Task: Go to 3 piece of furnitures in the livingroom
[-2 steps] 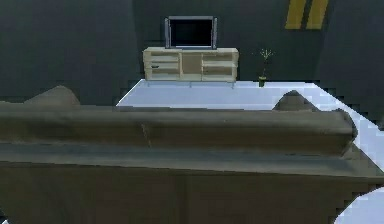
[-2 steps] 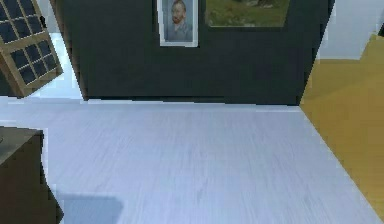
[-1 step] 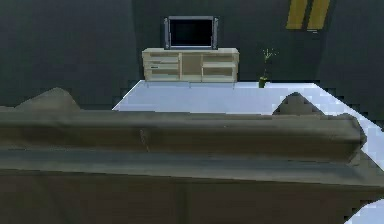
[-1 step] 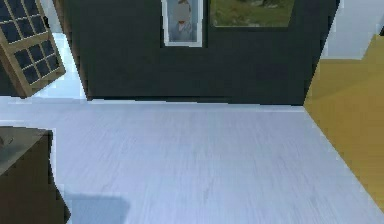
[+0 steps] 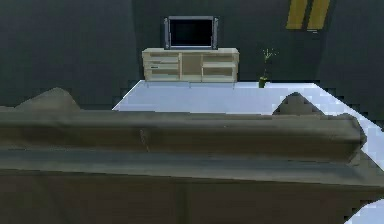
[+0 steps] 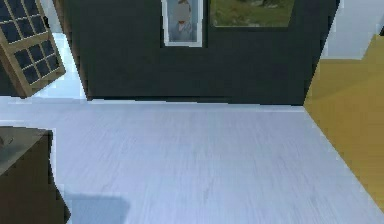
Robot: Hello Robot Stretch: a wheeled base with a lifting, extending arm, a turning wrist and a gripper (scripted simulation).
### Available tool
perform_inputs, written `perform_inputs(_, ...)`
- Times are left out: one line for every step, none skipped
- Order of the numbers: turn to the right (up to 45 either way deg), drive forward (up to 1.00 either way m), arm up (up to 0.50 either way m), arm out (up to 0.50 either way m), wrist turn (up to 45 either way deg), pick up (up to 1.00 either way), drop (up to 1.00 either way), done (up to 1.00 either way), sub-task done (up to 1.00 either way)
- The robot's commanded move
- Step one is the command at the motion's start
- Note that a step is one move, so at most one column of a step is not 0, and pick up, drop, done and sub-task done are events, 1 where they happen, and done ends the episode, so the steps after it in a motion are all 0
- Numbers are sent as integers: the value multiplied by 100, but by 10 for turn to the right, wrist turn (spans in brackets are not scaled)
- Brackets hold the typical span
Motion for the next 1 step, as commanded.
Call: perform_inputs(450, 0, 0, 0, 0, 0, 0, 0, 0)
